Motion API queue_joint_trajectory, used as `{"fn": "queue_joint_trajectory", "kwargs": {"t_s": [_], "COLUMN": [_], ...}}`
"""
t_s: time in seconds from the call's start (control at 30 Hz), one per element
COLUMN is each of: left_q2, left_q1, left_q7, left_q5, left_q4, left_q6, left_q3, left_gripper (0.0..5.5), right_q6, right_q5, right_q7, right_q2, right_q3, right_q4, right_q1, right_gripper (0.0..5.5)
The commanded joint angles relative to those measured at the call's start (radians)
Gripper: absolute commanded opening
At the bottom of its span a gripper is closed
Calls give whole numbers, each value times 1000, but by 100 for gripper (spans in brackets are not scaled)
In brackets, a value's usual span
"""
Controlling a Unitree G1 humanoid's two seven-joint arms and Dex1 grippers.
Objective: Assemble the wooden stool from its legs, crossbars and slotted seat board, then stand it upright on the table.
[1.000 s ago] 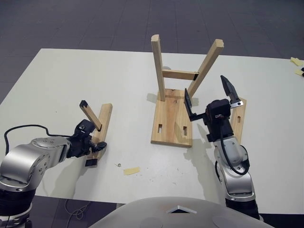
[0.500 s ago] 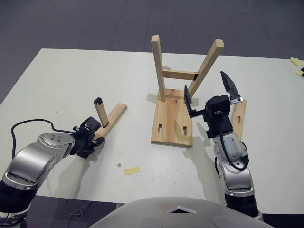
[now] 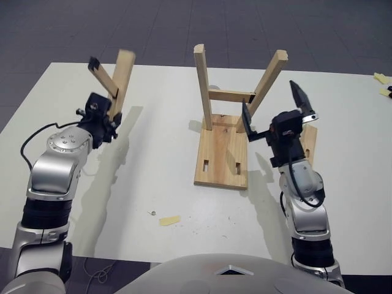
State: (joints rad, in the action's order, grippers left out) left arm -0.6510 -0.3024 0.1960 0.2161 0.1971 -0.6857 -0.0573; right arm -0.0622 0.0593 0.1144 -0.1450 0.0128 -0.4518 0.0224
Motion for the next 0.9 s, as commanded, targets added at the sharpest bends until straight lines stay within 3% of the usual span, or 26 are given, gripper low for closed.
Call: {"fn": "queue_joint_trajectory", "kwargs": {"t_s": [0.03,0.2,0.37,0.57,0.83,0.9], "left_q2": [40,29,13,24,32,36], "left_q1": [-124,-234,-220,-209,-165,-156], "left_q7": [-36,102,270,423,447,452], "left_q5": [-20,6,25,106,72,67], "left_q4": [-12,80,198,275,326,340], "left_q6": [132,296,369,311,291,288], "left_q3": [-85,-55,35,100,153,166], "left_gripper": [210,210,210,210,210,210], "right_q6": [-142,-351,-424,-466,-506,-502], "right_q5": [-300,-859,-1146,-1270,-1307,-1283], "right_q7": [-13,-59,-98,-146,-84,-82], "right_q2": [81,113,79,47,6,8], "right_q3": [-122,-264,-273,-246,-154,-141], "right_q4": [-65,-116,-136,-108,-90,-56], "right_q1": [81,181,258,358,424,442], "right_gripper": [540,540,540,540,540,506]}}
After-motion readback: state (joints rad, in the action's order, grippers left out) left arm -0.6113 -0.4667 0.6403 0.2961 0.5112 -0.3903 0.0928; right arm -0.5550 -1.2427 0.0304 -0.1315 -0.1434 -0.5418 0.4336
